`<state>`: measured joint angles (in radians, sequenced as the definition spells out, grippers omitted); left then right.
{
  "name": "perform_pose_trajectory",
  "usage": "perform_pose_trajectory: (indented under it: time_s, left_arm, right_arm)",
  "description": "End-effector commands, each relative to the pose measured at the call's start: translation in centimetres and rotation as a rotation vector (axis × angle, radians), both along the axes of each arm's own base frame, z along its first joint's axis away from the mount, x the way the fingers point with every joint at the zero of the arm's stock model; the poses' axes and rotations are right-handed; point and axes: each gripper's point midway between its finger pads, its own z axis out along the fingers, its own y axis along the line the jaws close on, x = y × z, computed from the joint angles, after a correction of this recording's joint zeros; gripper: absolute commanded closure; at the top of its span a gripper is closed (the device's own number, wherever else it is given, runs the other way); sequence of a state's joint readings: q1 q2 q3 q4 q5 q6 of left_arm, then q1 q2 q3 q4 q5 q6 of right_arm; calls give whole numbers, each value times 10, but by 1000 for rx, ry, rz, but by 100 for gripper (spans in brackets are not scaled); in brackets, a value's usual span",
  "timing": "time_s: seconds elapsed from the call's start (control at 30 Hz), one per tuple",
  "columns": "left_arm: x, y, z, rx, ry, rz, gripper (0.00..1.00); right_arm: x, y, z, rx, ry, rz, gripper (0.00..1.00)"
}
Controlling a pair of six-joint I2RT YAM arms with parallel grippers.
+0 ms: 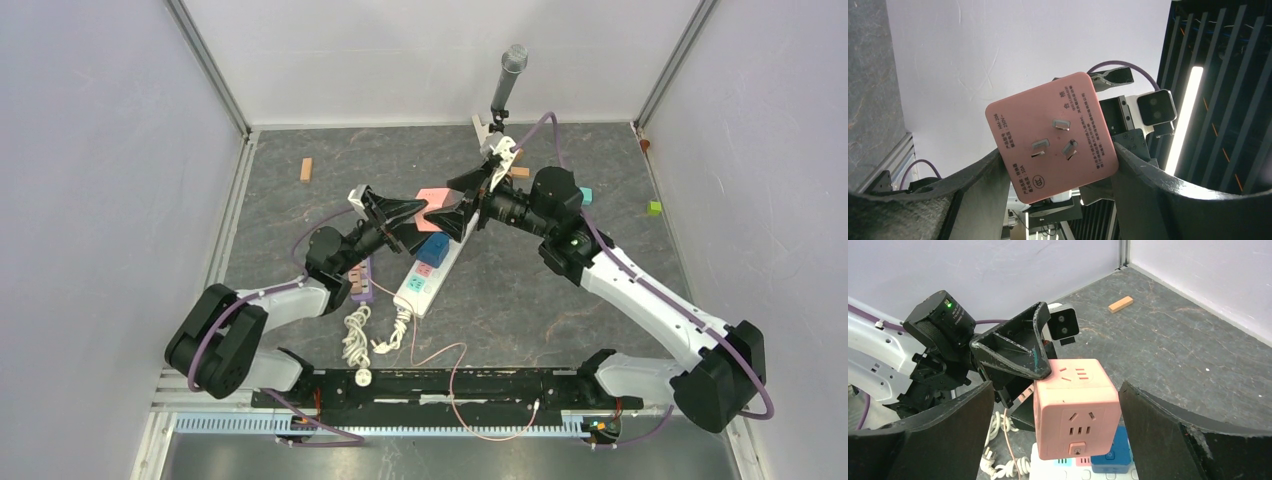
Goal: Insert the plug
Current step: Insert the plug into the socket.
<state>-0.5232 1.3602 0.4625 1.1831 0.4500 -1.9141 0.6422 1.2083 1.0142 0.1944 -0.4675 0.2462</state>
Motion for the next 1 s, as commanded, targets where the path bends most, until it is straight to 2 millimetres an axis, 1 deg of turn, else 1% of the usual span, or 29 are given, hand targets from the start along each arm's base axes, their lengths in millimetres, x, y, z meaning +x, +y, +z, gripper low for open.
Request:
perform_pose_trajectory:
  time_s: [0.0, 0.1, 0.3, 0.5, 0.57, 0.67, 0.97]
  left_arm:
    - [-1, 8, 33, -105, -68, 17, 98]
    - [-2, 7, 36, -109, -75, 9, 98]
    - [-5, 7, 40, -115, -79, -1, 98]
    - [-7, 6, 41, -108, -82, -14, 98]
    - [-8, 6, 40, -106, -81, -18, 98]
    - [-9, 6, 41, -106, -84, -20, 98]
    - [-7, 2, 42, -98, -85, -29, 98]
  right_arm:
    - [3, -11, 15, 31, -77, -42, 2]
    - [2, -10, 10, 42, -53, -22, 2]
    - [4, -14, -1, 122, -5, -33, 2]
    - [-7, 3, -3, 157, 23, 96, 7]
    - [-8, 6, -2, 174, 31, 113, 9]
    - [-6, 8, -2, 185, 41, 123, 11]
    - [-2, 16, -10, 193, 76, 148, 18]
